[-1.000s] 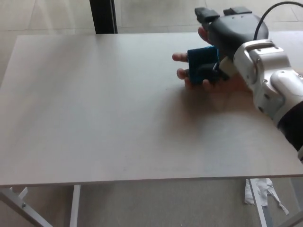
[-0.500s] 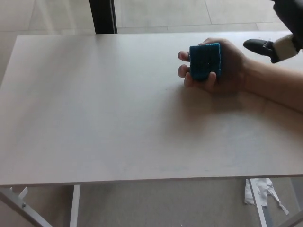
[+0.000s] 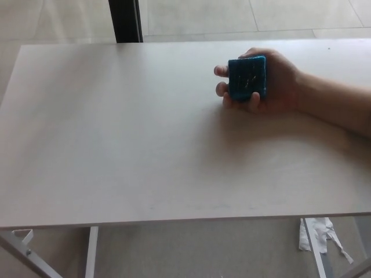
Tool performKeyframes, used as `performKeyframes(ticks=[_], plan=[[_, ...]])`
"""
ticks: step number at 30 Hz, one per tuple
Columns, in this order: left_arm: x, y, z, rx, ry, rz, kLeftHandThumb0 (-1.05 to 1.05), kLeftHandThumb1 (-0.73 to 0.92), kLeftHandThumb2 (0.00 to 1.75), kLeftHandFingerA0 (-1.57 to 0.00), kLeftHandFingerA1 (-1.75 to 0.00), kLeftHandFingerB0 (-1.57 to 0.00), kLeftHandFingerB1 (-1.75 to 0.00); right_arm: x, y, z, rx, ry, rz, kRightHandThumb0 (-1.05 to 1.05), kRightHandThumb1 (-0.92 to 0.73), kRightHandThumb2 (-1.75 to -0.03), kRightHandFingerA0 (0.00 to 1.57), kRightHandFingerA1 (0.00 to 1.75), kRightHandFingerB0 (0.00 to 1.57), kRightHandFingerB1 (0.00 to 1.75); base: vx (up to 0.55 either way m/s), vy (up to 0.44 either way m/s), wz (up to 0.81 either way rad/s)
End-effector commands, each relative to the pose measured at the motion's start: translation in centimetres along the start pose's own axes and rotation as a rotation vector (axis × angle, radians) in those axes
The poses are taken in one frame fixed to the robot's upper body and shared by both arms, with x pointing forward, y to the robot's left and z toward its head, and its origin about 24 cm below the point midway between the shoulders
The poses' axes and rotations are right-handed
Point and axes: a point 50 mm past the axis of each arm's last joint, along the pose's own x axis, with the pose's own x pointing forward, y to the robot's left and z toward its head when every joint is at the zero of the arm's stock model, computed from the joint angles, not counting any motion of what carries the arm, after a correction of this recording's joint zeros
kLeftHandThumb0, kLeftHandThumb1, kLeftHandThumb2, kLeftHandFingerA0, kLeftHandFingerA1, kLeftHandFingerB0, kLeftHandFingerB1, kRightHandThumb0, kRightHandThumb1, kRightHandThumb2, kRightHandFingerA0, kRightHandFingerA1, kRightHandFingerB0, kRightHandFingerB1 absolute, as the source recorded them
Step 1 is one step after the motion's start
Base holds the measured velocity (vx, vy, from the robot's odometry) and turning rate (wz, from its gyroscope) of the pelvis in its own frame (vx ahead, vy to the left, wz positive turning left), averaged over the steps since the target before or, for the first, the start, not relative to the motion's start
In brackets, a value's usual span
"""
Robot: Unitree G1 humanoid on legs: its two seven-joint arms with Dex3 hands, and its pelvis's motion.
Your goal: The robot uses its right hand to pick up a cube kept in the middle of the desk infront of it and hands it to a person
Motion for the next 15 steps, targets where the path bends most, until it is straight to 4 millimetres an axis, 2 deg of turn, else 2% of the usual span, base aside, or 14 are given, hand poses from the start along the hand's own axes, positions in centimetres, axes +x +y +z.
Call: performKeyframes(ticks=[1, 2, 3, 5, 7, 8, 9, 11, 12, 13, 14, 15], plan=[[-0.8, 3.1, 0.0, -0.026, 0.000, 0.079, -0.64, 0.57, 0.58, -0.77, -0.53, -0.60, -0.42, -23.4, -16.7, -11.1, 0.221, -0.243, -1.259, -0.50, -0.47, -0.77, 1.11, 1.30, 0.76, 0.63, 0.00, 0.000, 0.00], [-0.7, 3.1, 0.0, -0.020, 0.001, 0.089, -0.65, 0.57, 0.58, -0.78, -0.54, -0.61, -0.42, -23.6, -16.6, -12.0, 0.225, -0.194, -1.313, -0.41, -0.59, -0.62, 1.01, 1.57, 0.77, 0.68, 0.00, 0.000, 0.00], [-0.8, 3.1, -0.1, -0.018, 0.002, 0.090, -0.65, 0.58, 0.58, -0.79, -0.54, -0.61, -0.41, -23.7, -16.5, -12.4, 0.229, -0.178, -1.327, -0.41, -0.60, -0.58, 1.04, 1.60, 0.78, 0.67, 0.00, 0.000, 0.00], [-0.8, 3.1, -0.1, -0.017, -0.001, 0.076, -0.67, 0.58, 0.58, -0.79, -0.57, -0.58, -0.41, -23.9, -15.9, -14.2, 0.257, -0.109, -1.364, -0.44, -0.60, -0.58, 1.00, 1.49, 0.77, 0.69, 0.00, 0.000, 0.00], [-0.8, 3.1, -0.2, -0.017, 0.001, 0.077, -0.66, 0.58, 0.58, -0.79, -0.55, -0.58, -0.41, -23.9, -15.0, -15.6, 0.329, -0.019, -1.388, -0.48, -0.60, -0.58, 1.00, 1.56, 0.79, 0.71, 0.00, 0.000, 0.00], [-0.8, 3.1, -0.1, -0.020, 0.003, 0.080, -0.66, 0.58, 0.58, -0.79, -0.54, -0.58, -0.41, -23.9, -14.3, -16.4, 0.358, 0.049, -1.387, -0.53, -0.59, -0.61, 0.95, 1.48, 0.78, 0.74, 0.00, 0.000, 0.00], [-0.8, 3.1, -0.2, -0.022, 0.003, 0.081, -0.66, 0.58, 0.58, -0.79, -0.54, -0.58, -0.41, -23.9, -13.8, -16.9, 0.366, 0.108, -1.386, -0.53, -0.59, -0.61, 0.95, 1.48, 0.78, 0.74, 0.00, 0.000, 0.00], [-0.8, 3.3, -0.3, -0.018, 0.008, 0.089, -0.64, 0.58, 0.58, -0.75, -0.52, -0.58, -0.41, -23.4, -11.8, -18.9, 0.395, 0.260, -1.348, -0.54, -0.58, -0.61, 0.95, 1.50, 0.77, 0.71, 0.00, 0.000, 0.00], [-0.8, 3.3, -0.3, -0.015, 0.008, 0.089, -0.63, 0.58, 0.58, -0.74, -0.52, -0.58, -0.41, -23.1, -9.5, -20.5, 0.441, 0.404, -1.297, -0.58, -0.59, -0.63, 0.93, 1.61, 0.76, 0.71, 0.00, 0.000, 0.00], [-0.8, 3.2, -0.3, -0.009, 0.009, 0.089, -0.63, 0.58, 0.58, -0.73, -0.52, -0.58, -0.41, -23.0, -8.3, -21.2, 0.465, 0.466, -1.246, -0.58, -0.61, -0.59, 0.84, 1.43, 0.74, 0.76, 0.00, 0.000, 0.00], [-0.8, 3.1, -0.2, -0.013, 0.006, 0.089, -0.63, 0.58, 0.58, -0.73, -0.52, -0.58, -0.41, -22.7, -7.9, -21.3, 0.478, 0.479, -1.228, -0.58, -0.61, -0.59, 0.84, 1.43, 0.74, 0.76, 0.00, 0.000, 0.00], [-0.7, 2.8, -0.2, -0.023, 0.007, 0.084, -0.63, 0.58, 0.58, -0.74, -0.51, -0.60, -0.41, -22.4, -5.7, -22.1, 0.464, 0.623, -1.083, -0.59, -0.66, -0.60, 0.73, 1.34, 0.69, 0.82, 0.00, 0.000, 0.00]])
